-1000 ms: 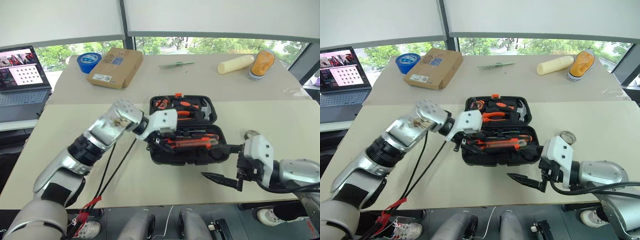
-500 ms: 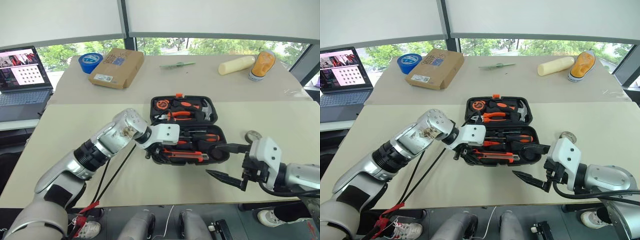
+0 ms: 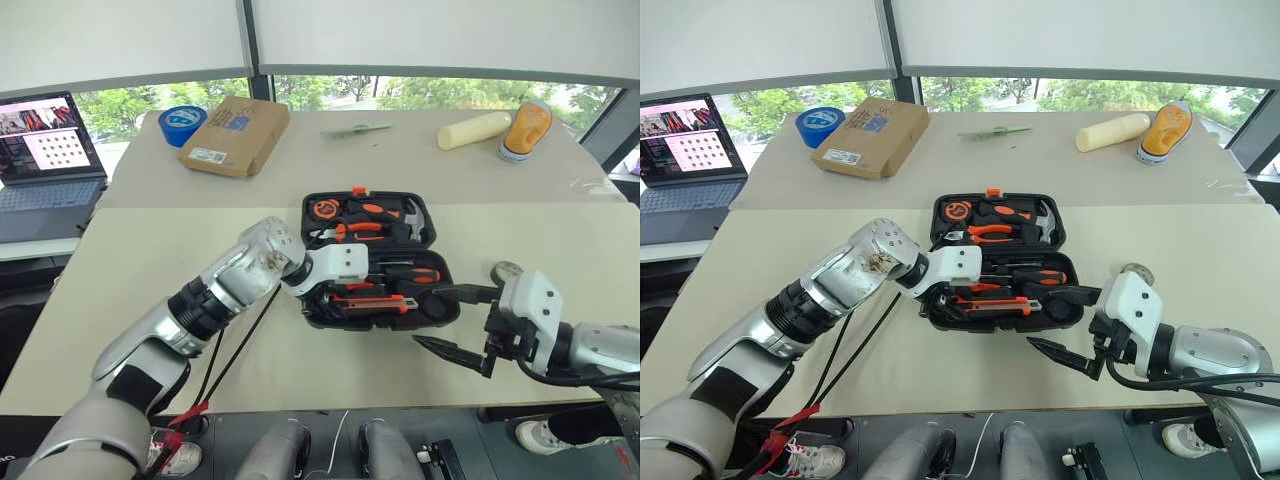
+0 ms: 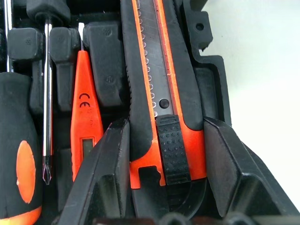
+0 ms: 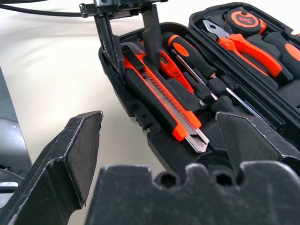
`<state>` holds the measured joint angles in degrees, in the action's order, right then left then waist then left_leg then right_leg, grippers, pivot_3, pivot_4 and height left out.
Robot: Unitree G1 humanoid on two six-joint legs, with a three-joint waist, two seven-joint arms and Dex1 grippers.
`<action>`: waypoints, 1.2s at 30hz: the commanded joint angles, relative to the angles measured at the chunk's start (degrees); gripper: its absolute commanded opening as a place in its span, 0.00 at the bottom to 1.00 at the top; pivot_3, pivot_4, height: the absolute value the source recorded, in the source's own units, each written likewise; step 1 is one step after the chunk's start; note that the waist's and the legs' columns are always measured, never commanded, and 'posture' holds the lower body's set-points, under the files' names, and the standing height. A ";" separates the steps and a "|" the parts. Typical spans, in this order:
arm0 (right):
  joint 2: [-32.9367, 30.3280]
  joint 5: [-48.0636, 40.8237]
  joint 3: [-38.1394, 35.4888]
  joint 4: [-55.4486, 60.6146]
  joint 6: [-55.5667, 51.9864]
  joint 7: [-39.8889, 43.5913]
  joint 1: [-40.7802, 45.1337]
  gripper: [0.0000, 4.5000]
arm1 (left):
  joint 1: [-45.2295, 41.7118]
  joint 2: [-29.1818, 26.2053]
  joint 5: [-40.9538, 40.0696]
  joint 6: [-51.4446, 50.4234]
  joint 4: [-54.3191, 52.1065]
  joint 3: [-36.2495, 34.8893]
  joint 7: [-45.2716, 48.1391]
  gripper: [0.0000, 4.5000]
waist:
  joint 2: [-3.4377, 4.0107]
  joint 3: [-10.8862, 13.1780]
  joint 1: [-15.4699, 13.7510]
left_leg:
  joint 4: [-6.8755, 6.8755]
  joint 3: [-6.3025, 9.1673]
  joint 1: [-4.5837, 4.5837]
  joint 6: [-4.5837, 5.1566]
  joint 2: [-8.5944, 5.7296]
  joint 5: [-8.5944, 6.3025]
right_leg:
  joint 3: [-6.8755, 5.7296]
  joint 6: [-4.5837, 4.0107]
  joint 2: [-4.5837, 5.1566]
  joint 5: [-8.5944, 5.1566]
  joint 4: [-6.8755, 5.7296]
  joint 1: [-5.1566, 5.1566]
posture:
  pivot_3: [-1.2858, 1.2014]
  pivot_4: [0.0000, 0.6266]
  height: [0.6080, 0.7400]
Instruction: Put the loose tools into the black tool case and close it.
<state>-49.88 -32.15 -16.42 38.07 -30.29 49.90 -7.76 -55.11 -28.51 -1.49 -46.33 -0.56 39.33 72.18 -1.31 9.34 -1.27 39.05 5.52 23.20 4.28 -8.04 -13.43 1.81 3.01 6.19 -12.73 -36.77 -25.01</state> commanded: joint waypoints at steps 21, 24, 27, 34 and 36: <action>0.47 1.49 1.20 -0.46 1.68 0.10 2.99 1.00 | -2.28 -2.13 -5.49 10.03 4.06 -9.79 4.73 0.59 | 0.03 -0.01 0.66 | -0.06 0.00 -0.01 -0.06 0.01 0.03 | 0.03 0.00 0.01 0.00 -0.02 -0.05 | 0.52 0.24 0.96; 0.38 1.56 1.22 -0.70 1.71 0.36 3.21 1.00 | -0.35 -3.26 -4.43 13.05 3.05 -8.49 5.91 0.32 | 0.02 -0.01 0.42 | -0.04 -0.01 0.02 -0.06 0.01 0.03 | 0.03 0.00 0.00 0.00 -0.03 -0.06 | 0.52 0.24 0.96; 0.11 1.53 1.15 -0.68 1.66 0.71 3.17 1.00 | 1.43 -4.45 -2.91 15.95 1.97 -6.98 6.68 0.09 | 0.03 -0.01 0.20 | 0.04 -0.01 0.05 -0.04 -0.01 0.03 | 0.01 0.00 0.02 0.00 0.00 -0.02 | 0.52 0.24 0.96; 0.07 1.69 0.94 -0.47 1.70 1.28 2.60 1.00 | 1.90 -4.35 0.24 19.45 2.82 -5.38 6.59 0.01 | 0.03 -0.01 0.23 | 0.03 -0.01 0.06 -0.03 0.00 0.02 | 0.01 0.00 0.01 0.00 0.00 -0.03 | 0.52 0.24 0.96; 0.14 1.78 1.00 -0.41 1.73 1.31 2.51 1.00 | 1.60 -3.44 3.08 21.73 4.87 -4.51 4.41 0.01 | 0.02 -0.01 0.23 | 0.03 -0.01 0.05 -0.03 -0.01 0.02 | 0.01 0.00 0.01 0.00 -0.01 -0.03 | 0.52 0.24 0.96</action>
<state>-49.25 -30.45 -14.22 36.45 -30.10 51.05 -5.34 -52.70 -32.63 -1.05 -26.90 3.42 34.28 78.34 -1.29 9.33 -1.04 39.08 5.51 23.25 4.25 -8.05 -13.41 1.82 3.01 6.20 -12.73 -36.78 -25.03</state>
